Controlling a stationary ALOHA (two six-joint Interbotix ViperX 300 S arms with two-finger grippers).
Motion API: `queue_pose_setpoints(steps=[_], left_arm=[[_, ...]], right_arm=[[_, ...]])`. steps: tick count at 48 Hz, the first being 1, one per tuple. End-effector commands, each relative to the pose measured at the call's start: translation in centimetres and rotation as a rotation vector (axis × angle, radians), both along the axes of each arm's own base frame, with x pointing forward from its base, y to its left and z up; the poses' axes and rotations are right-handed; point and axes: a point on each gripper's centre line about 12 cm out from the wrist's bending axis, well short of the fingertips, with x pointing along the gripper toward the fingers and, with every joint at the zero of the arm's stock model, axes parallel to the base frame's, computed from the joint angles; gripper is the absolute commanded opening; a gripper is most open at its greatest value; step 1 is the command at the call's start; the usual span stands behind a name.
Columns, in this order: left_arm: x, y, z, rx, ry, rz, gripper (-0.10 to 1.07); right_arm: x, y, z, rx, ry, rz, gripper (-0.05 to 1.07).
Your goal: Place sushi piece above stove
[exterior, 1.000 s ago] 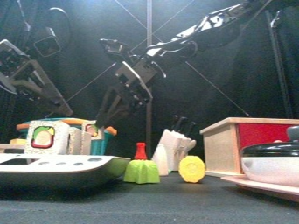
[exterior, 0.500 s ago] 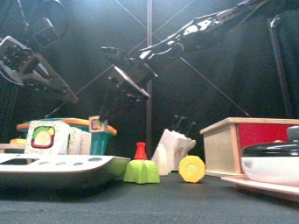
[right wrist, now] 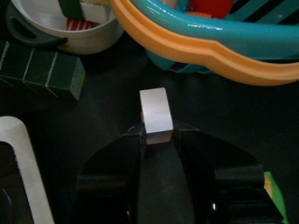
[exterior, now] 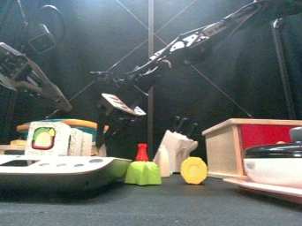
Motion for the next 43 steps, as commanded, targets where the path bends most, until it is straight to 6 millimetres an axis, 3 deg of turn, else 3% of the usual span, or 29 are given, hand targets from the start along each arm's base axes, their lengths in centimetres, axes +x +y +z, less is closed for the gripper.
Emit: queue_pose_setpoints(steps=[1, 28, 43], left_arm=[[0.2, 0.0, 0.4, -0.001, -0.014, -0.002, 0.93], [0.0, 0.0, 0.0, -0.008, -0.005, 0.002, 0.93], [0.0, 0.0, 0.0, -0.009, -0.004, 0.004, 0.93]], right_arm=[[0.4, -0.9, 1.8, 0.028, -0.067, -0.019, 0.69], [-0.1, -0.8, -0.2, 0.088, -0.04, -0.045, 0.71], [0.0, -0.6, 0.3, 0.085, -0.049, -0.041, 0.91]])
